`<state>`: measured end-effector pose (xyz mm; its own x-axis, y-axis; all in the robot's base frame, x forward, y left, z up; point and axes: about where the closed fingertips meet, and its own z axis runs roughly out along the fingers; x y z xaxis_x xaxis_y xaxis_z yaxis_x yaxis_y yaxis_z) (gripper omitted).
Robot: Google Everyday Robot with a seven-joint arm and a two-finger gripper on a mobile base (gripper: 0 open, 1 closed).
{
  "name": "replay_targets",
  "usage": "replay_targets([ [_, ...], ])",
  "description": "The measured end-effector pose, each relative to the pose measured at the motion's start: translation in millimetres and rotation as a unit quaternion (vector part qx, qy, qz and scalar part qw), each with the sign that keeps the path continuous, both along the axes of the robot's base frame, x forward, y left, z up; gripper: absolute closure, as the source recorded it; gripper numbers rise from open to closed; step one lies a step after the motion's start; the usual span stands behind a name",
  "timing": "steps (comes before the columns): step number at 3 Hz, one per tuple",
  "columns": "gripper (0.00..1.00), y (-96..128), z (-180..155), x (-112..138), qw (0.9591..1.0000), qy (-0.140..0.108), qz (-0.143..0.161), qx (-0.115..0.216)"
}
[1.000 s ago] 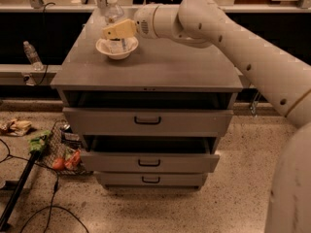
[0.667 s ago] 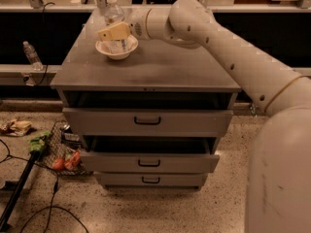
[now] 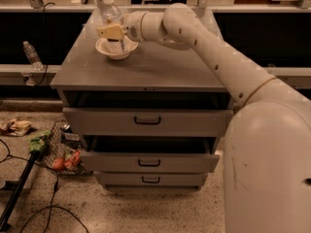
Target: Pick blue plastic bottle from paper bowl and place on counter
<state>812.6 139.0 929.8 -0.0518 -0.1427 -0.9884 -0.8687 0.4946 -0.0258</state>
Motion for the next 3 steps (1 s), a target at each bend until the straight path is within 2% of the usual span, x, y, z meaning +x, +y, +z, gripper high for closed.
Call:
replay_targets([
  [1,0.64,11,-5,3,0.9998,0.006,0.015,0.01],
  [2,0.88,0,12,10,0.9998,-0.003,0.006,0.018],
  [3,1.0,-47,49,16,0.9983,-0.026,-0.05,0.019],
])
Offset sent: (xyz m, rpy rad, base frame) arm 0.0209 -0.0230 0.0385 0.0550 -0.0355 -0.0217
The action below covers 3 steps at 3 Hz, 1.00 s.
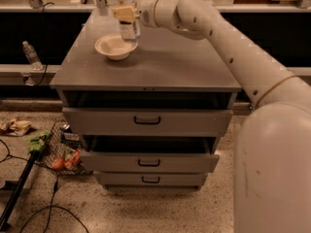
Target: Pick blue plastic bottle from paper bowl and place on counter
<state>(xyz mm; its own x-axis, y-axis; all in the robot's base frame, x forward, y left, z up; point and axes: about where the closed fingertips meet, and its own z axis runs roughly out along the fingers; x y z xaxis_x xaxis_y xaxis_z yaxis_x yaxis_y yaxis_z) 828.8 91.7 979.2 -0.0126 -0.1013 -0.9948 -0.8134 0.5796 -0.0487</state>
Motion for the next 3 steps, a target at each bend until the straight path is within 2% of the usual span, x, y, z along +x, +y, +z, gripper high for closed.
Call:
replay_targets([
  [1,1.0,-48,10,-5,0.9977,0.004,-0.067,0.008],
  [2,1.0,-84,2,-15,0.9925,0.015,-0.121,0.004],
  [3,0.98,-123,-26,-32,0.9835,0.038,-0.176,-0.016],
])
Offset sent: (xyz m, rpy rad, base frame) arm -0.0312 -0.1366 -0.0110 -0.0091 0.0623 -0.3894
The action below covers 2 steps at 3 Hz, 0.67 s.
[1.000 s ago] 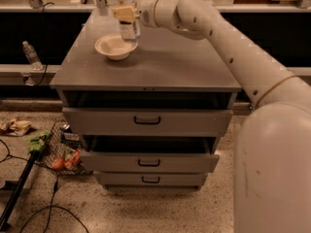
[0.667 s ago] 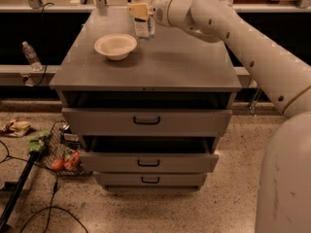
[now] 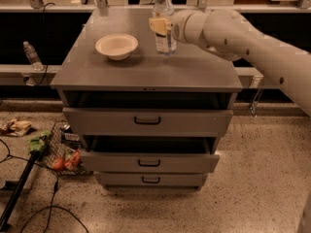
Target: Pick blue plastic bottle from paper bowl and place on counter
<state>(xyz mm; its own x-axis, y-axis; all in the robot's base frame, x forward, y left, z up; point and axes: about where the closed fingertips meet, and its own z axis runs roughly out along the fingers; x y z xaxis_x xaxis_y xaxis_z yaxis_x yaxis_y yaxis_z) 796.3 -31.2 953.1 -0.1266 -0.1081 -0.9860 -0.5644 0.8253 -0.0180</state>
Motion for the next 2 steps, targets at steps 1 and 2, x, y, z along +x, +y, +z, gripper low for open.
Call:
replay_targets([
  [1,0.76,-13,-14,-8,0.9998,0.0,-0.02,-0.002],
  [2,0.45,-17,-28,-12,0.9993,-0.013,-0.035,0.005],
])
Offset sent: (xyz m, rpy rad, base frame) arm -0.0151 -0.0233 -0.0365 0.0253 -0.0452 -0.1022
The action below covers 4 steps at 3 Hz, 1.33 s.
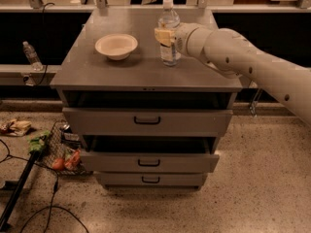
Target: Pick blue plastic bottle from paper bowl and place on counter
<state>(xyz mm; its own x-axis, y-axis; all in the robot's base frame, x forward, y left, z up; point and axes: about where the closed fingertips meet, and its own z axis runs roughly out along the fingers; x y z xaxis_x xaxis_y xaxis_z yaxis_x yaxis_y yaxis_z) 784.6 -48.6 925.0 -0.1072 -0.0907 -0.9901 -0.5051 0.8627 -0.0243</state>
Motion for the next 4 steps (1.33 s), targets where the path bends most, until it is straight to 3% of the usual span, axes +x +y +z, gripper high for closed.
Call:
replay_targets([
  [2,0.0,9,-13,-8,0.9999,-0.011,0.001,0.005],
  [3,0.0,0,-11,-17,0.9999,-0.005,-0.008,-0.005],
  [4,0.0,-28,-4,-35,0.9993,0.008,-0.035,-0.01],
])
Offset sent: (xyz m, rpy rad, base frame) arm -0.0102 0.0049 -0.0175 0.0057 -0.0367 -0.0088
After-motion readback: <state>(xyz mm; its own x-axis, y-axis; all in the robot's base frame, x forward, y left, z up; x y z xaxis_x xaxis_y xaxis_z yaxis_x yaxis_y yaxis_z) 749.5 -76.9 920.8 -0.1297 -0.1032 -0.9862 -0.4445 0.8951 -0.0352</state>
